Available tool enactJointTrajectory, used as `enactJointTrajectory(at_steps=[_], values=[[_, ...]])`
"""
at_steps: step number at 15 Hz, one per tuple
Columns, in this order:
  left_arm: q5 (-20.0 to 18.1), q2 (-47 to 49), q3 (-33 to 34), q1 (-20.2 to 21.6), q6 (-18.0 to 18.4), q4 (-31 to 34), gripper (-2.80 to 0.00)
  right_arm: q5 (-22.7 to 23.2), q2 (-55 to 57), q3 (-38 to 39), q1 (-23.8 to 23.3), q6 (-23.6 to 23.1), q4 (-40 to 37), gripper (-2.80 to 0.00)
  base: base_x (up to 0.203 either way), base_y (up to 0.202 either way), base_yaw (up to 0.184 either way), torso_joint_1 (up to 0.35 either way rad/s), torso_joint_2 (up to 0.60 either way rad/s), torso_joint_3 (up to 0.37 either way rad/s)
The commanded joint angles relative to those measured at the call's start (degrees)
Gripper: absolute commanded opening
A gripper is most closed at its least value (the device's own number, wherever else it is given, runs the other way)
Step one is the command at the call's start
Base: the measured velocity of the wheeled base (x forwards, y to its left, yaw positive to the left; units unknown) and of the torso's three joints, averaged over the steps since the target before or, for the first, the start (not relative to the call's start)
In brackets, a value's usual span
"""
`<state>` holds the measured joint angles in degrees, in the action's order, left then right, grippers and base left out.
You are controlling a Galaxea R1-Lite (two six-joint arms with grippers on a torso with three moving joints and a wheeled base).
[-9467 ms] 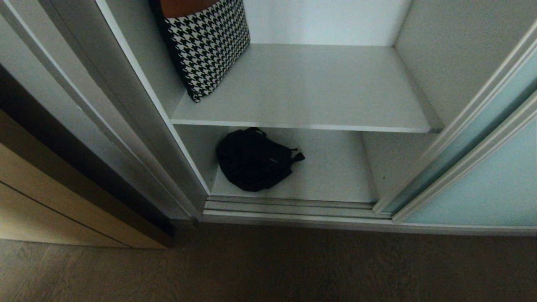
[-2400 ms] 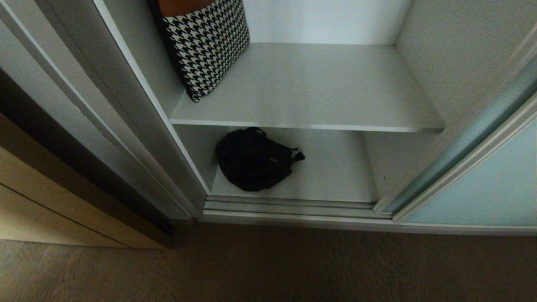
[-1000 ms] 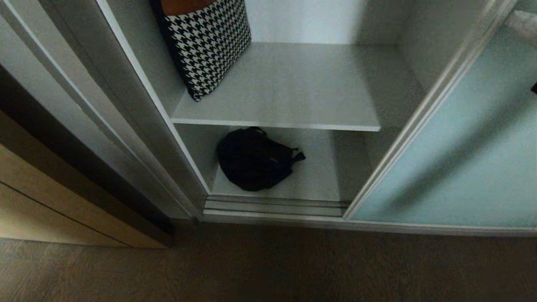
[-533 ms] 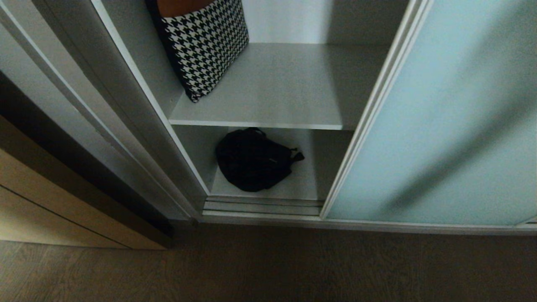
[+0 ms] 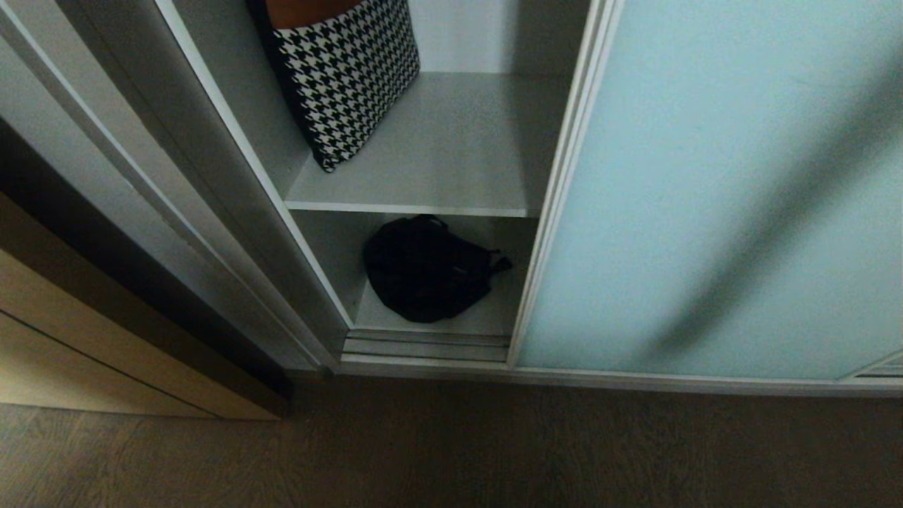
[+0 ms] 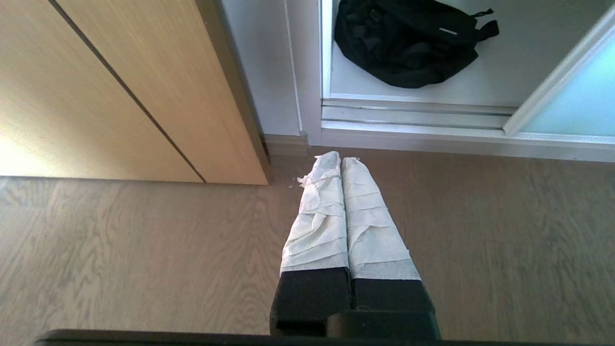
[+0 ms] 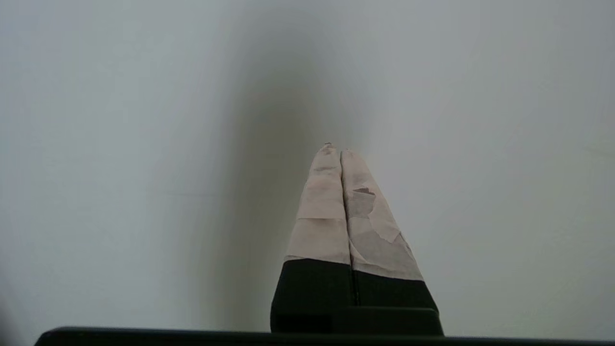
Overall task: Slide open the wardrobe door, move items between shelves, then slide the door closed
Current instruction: Close the door
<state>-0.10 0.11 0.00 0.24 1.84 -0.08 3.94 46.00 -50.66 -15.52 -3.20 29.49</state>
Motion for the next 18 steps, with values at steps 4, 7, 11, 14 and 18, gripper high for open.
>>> enactJointTrajectory(at_steps=[4, 7, 11, 14, 18], values=[[0.01, 0.07, 0.00, 0.02, 0.00, -0.01, -2.80, 0.16, 2.62, -0.50, -26.88, 7.69, 0.06, -2.80, 0.000, 0.000, 0.000, 0.000, 0.00, 0.000], [0.01, 0.07, 0.00, -0.05, 0.00, -0.01, -2.80, 0.20, 6.11, -4.16, -41.32, 13.07, 0.05, -2.80, 0.000, 0.000, 0.000, 0.000, 0.00, 0.000], [0.01, 0.07, 0.00, 0.02, 0.00, -0.01, -2.80, 0.41, 13.14, -11.78, -54.96, 15.82, -1.30, -2.80, 0.000, 0.000, 0.000, 0.000, 0.00, 0.000], [0.01, 0.07, 0.00, 0.02, 0.00, -0.01, -2.80, -0.06, 20.40, -21.95, -59.13, 15.89, -7.36, -2.80, 0.000, 0.000, 0.000, 0.000, 0.00, 0.000], [0.01, 0.07, 0.00, 0.02, 0.00, -0.01, -2.80, -0.07, 33.18, -34.67, -62.79, 15.93, -10.88, -2.80, 0.000, 0.000, 0.000, 0.000, 0.00, 0.000]])
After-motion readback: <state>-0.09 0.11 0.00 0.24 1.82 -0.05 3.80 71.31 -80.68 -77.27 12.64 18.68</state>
